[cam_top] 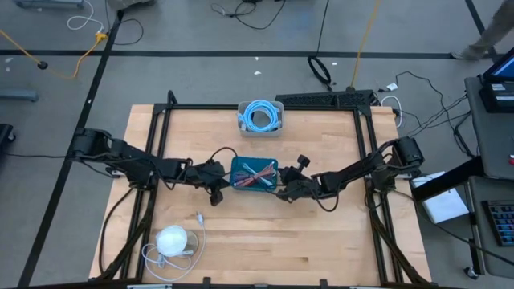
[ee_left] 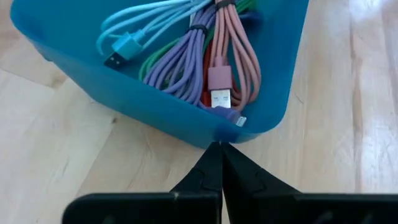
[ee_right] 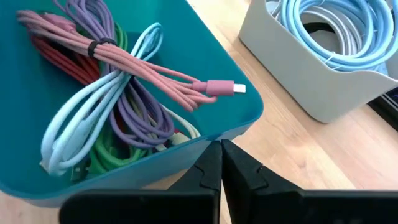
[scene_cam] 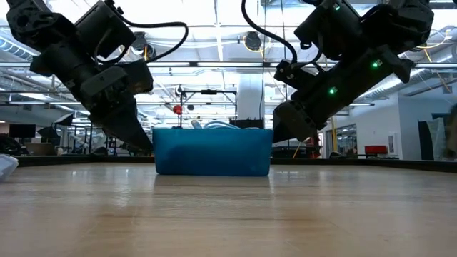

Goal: Pick & Place USB Port
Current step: Adjust the blue bin

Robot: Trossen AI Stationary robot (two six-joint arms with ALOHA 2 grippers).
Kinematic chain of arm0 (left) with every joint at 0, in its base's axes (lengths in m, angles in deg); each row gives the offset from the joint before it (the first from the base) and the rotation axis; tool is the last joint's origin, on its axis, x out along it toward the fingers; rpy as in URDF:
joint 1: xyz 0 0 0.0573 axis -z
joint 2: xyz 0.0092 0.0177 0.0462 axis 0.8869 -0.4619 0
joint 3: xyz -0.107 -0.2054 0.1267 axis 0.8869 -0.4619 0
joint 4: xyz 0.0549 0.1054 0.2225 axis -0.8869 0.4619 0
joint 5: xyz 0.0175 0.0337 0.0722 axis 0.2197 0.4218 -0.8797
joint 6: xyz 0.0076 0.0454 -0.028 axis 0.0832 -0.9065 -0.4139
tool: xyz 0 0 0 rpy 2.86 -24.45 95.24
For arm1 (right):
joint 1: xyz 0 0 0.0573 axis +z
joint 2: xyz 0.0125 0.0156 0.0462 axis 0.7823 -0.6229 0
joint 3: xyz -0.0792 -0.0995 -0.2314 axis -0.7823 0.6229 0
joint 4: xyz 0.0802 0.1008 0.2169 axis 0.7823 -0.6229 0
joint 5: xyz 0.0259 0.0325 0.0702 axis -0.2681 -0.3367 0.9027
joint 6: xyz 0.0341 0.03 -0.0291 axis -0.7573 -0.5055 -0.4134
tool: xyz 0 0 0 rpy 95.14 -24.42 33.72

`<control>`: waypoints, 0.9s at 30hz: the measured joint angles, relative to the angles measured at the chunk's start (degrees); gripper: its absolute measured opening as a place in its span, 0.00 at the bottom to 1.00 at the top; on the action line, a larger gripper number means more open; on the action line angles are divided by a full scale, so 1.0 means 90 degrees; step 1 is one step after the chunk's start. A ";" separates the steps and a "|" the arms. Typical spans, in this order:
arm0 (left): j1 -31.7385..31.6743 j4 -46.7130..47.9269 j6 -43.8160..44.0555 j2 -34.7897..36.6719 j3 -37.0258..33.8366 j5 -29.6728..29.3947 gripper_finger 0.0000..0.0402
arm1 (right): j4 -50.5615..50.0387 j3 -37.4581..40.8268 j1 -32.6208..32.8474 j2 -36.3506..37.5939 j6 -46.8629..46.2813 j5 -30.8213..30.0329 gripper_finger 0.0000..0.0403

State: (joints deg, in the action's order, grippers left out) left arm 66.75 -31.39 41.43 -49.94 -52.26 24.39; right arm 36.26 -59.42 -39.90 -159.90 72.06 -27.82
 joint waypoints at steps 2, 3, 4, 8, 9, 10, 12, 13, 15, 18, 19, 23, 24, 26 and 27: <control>-0.0001 -0.0010 0.0000 -0.0013 0.0000 0.0002 0.00 | 0.0026 0.0000 -0.0024 0.0000 0.0023 0.0009 0.00; -0.0006 -0.0033 0.0000 -0.0010 0.0000 0.0005 0.00 | 0.0020 0.0000 -0.0036 0.0000 0.0025 0.0018 0.00; -0.0004 -0.0051 0.0000 -0.0021 0.0000 0.0025 0.00 | 0.0018 0.0000 -0.0041 0.0000 0.0026 0.0016 0.00; -0.0003 -0.0075 0.0000 -0.0066 0.0000 0.0046 0.00 | 0.0025 0.0000 -0.0066 0.0000 0.0094 0.0012 0.00; -0.0003 -0.0078 0.0000 -0.0066 0.0000 0.0046 0.00 | 0.0023 0.0000 -0.0080 0.0000 0.0096 0.0014 0.00; -0.0002 -0.0088 -0.0001 -0.0066 0.0000 0.0046 0.00 | 0.0028 0.0000 -0.0100 0.0000 0.0113 0.0018 0.00; -0.0005 -0.0135 -0.0018 -0.0066 0.0000 0.0041 0.00 | 0.0025 0.0000 -0.0141 0.0000 0.0140 0.0028 0.00; -0.0006 -0.0159 -0.0023 -0.0066 0.0000 0.0041 0.00 | 0.0025 0.0000 -0.0161 0.0000 0.0144 0.0032 0.00; -0.0006 -0.0209 -0.0030 -0.0066 0.0000 0.0038 0.00 | 0.0028 0.0000 -0.0202 0.0000 0.0167 0.0043 0.00; -0.0006 -0.0217 -0.0051 -0.0066 0.0002 0.0031 0.00 | 0.0028 0.0000 -0.0212 0.0000 0.0193 0.0040 0.00; -0.0006 -0.0212 -0.0053 -0.0066 0.0002 0.0027 0.00 | 0.0027 0.0000 -0.0211 0.0000 0.0197 0.0040 0.00; -0.0006 -0.0064 -0.0048 -0.0066 0.0009 0.0010 0.00 | 0.0010 0.0000 -0.0211 0.0000 0.0213 0.0035 0.00; -0.0006 0.0029 -0.0047 -0.0066 0.0010 -0.0001 0.00 | -0.0002 0.0000 -0.0209 0.0000 0.0213 0.0028 0.00; -0.0006 0.0244 -0.0045 -0.0066 0.0010 -0.0004 0.00 | -0.0068 0.0000 -0.0208 0.0000 0.0215 -0.0004 0.00; -0.0006 0.0320 -0.0023 -0.0066 0.0010 -0.0004 0.00 | -0.0109 0.0000 -0.0204 0.0000 0.0214 -0.0085 0.00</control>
State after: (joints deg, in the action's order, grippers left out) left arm 66.69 -28.50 41.22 -50.53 -52.17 24.36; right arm 35.27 -59.42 -41.74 -159.90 73.99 -28.58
